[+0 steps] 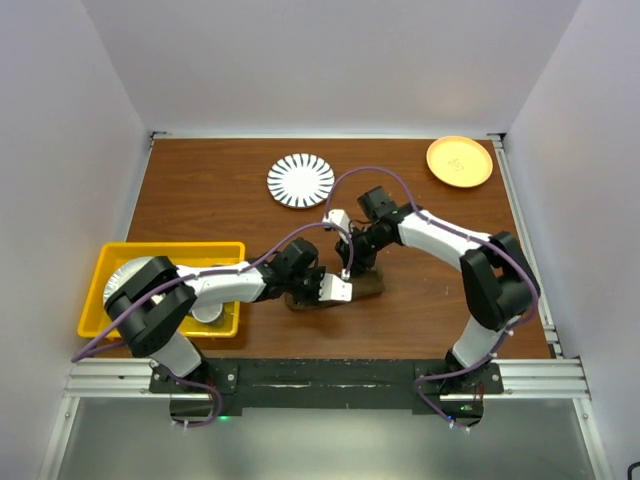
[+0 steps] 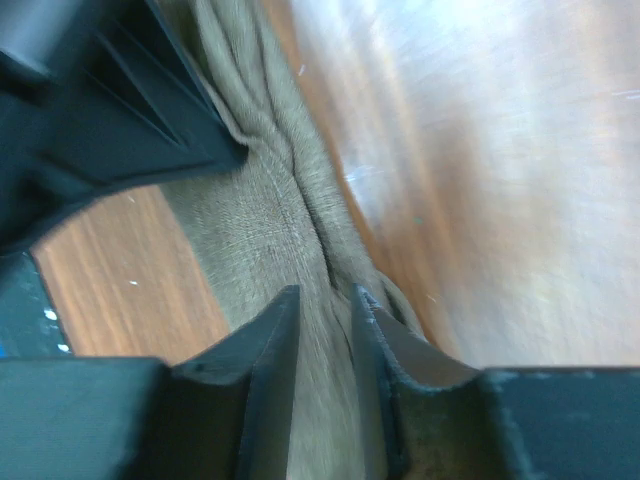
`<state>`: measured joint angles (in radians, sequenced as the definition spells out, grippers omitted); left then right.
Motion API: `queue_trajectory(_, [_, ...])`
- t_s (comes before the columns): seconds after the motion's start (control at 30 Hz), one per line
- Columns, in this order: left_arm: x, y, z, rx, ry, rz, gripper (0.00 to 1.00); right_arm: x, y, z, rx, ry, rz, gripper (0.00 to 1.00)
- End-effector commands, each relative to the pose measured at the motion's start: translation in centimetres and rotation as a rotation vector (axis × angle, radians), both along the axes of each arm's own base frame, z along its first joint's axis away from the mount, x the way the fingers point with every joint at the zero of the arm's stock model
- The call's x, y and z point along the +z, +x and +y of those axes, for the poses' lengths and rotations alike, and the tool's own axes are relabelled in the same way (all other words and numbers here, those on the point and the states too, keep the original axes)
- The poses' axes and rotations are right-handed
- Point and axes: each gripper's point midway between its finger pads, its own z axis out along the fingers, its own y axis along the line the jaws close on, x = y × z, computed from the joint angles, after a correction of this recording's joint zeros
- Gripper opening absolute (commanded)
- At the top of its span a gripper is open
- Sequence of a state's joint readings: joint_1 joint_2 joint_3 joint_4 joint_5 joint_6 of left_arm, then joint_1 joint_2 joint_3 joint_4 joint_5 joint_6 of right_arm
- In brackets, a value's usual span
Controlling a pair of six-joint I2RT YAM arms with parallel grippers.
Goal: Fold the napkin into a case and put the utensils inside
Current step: Stuff the top corner of the smaller-rectangle-folded napkin at the center of the board.
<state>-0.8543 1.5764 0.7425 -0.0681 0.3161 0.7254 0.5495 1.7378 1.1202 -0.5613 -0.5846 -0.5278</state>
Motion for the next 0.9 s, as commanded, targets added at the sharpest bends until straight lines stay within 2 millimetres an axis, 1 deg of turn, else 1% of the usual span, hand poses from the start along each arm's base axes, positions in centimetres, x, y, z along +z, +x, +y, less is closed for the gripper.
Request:
queue_trajectory(0.0, [-2.7,-0.7,1.7,0.015,0.107,0.048,0.00,7.1,3.7,-2.2,-0.205,0.076,-0.070,0.33])
queue_trajectory(0.03, [-2.8,-0.7,1.7,0.016,0.111,0.050,0.00,7.7,4.1,-3.2,-0.242,0.078,-0.082,0.34])
queue_trajectory(0.07, [-2.9,-0.8,1.8,0.015,0.115,0.055,0.00,9.1,4.8,-5.0,-0.296,0.091,-0.124,0.34])
queue_trajectory(0.1, [-2.8,-0.8,1.7,0.015,0.113,0.056,0.00,9.5,5.0,-6.0,-0.310,0.087,-0.159,0.35])
queue_trajectory(0.13, [-2.8,-0.9,1.8,0.016,0.112,0.060,0.00,9.7,5.3,-7.1,-0.328,0.062,-0.208,0.41])
queue_trajectory(0.17, [-2.8,-1.0,1.8,0.015,0.110,0.063,0.00,9.1,4.7,-8.1,-0.308,0.040,-0.244,0.56])
queue_trajectory(0.2, [-2.8,-1.0,1.8,0.015,0.111,0.068,0.00,10.4,4.5,-8.5,-0.292,0.051,-0.326,0.60])
queue_trajectory(0.23, [-2.8,-1.2,1.8,0.015,0.110,0.075,0.00,10.3,4.2,-8.9,-0.276,0.046,-0.362,0.61])
queue_trajectory(0.27, [-2.8,-1.2,1.8,0.016,0.109,0.075,0.00,8.7,3.4,-9.7,-0.254,0.004,-0.373,0.54])
queue_trajectory(0.3, [-2.8,-1.2,1.8,0.016,0.110,0.076,0.00,8.2,2.9,-10.2,-0.243,-0.017,-0.375,0.46])
queue_trajectory(0.33, [-2.8,-1.1,1.8,0.015,0.111,0.074,0.00,7.2,2.2,-10.5,-0.229,-0.039,-0.355,0.37])
queue_trajectory(0.37, [-2.8,-1.2,1.7,0.016,0.112,0.076,0.00,6.8,1.8,-10.4,-0.221,-0.039,-0.332,0.28])
queue_trajectory(0.4, [-2.9,-1.2,1.8,0.017,0.115,0.078,0.00,6.0,1.0,-10.5,-0.207,-0.048,-0.279,0.27])
queue_trajectory(0.43, [-2.9,-1.1,1.8,0.020,0.116,0.077,0.00,6.0,0.8,-10.2,-0.210,-0.036,-0.258,0.27])
queue_trajectory(0.47, [-2.8,-1.0,1.7,0.021,0.112,0.075,0.00,6.1,0.9,-9.7,-0.214,-0.008,-0.249,0.34])
queue_trajectory(0.5, [-2.9,-1.1,1.8,0.022,0.114,0.075,0.00,5.9,1.1,-9.3,-0.222,0.005,-0.235,0.37])
queue_trajectory(0.53, [-2.9,-1.1,1.8,0.023,0.113,0.075,0.00,5.7,1.0,-8.8,-0.234,0.018,-0.215,0.39])
queue_trajectory(0.57, [-2.8,-1.1,1.8,0.021,0.111,0.071,0.00,5.6,1.5,-8.4,-0.237,0.029,-0.225,0.40])
queue_trajectory(0.6, [-2.9,-1.1,1.9,0.023,0.111,0.067,0.00,4.7,1.7,-8.0,-0.238,0.024,-0.197,0.40])
queue_trajectory(0.63, [-2.8,-1.0,1.9,0.023,0.108,0.060,0.00,4.5,1.8,-7.4,-0.250,0.033,-0.175,0.41])
queue_trajectory(0.67, [-2.5,-1.0,1.8,0.021,0.100,0.046,0.00,4.5,2.2,-7.0,-0.255,0.047,-0.172,0.42])
queue_trajectory(0.73, [-2.6,-0.7,2.1,0.024,0.108,0.016,0.00,4.4,2.9,-6.0,-0.282,0.070,-0.122,0.42])
queue_trajectory(0.8, [-2.6,-0.2,2.3,0.034,0.115,-0.015,0.00,4.6,3.6,-5.3,-0.304,0.096,-0.104,0.42])
queue_trajectory(0.87, [-2.4,0.3,2.5,0.043,0.119,-0.044,0.00,4.0,3.9,-4.7,-0.300,0.094,-0.079,0.42])
